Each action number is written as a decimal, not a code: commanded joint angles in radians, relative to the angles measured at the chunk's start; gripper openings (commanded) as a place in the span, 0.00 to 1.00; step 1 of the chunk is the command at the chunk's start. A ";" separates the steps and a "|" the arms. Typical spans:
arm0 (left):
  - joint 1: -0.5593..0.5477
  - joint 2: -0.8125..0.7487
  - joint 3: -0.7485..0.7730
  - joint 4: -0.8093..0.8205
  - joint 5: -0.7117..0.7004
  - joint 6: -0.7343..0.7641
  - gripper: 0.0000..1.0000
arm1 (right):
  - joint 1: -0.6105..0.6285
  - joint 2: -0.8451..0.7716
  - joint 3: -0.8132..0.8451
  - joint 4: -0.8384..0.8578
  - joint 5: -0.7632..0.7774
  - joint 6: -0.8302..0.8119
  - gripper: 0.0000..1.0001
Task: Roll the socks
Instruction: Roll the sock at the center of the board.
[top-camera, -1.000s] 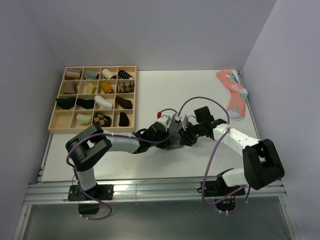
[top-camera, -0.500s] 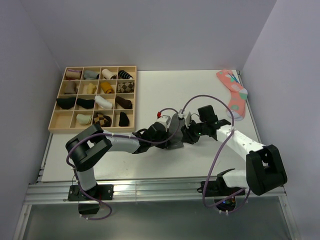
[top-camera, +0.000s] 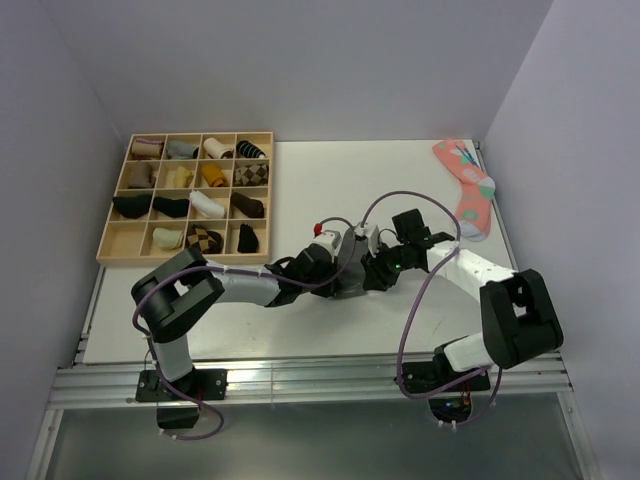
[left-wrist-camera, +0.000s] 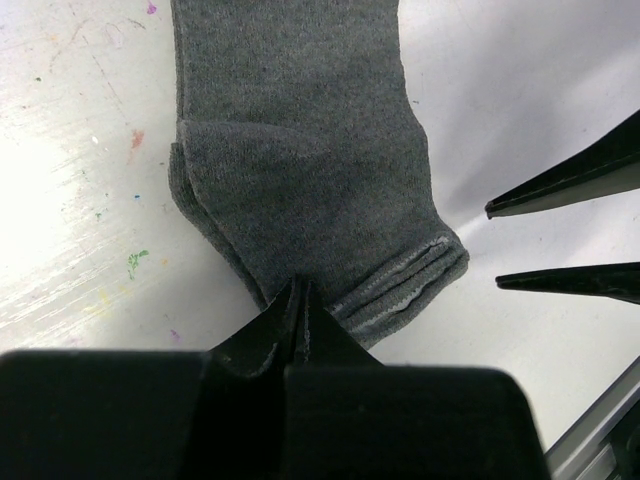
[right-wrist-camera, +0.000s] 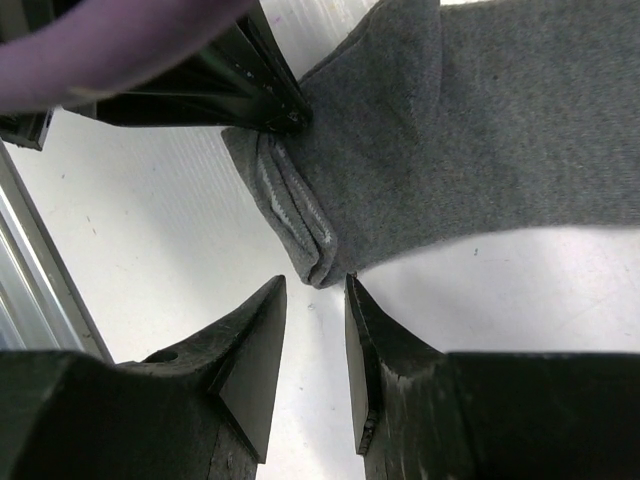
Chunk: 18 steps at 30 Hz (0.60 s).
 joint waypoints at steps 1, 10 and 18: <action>-0.014 0.044 -0.010 -0.123 0.005 0.031 0.00 | -0.006 0.036 0.045 -0.043 -0.015 -0.028 0.38; -0.012 0.063 -0.006 -0.107 0.014 0.025 0.00 | -0.004 0.075 0.062 -0.022 -0.021 -0.020 0.38; -0.012 0.075 0.002 -0.103 0.016 0.025 0.00 | -0.003 0.131 0.088 -0.013 -0.030 -0.008 0.39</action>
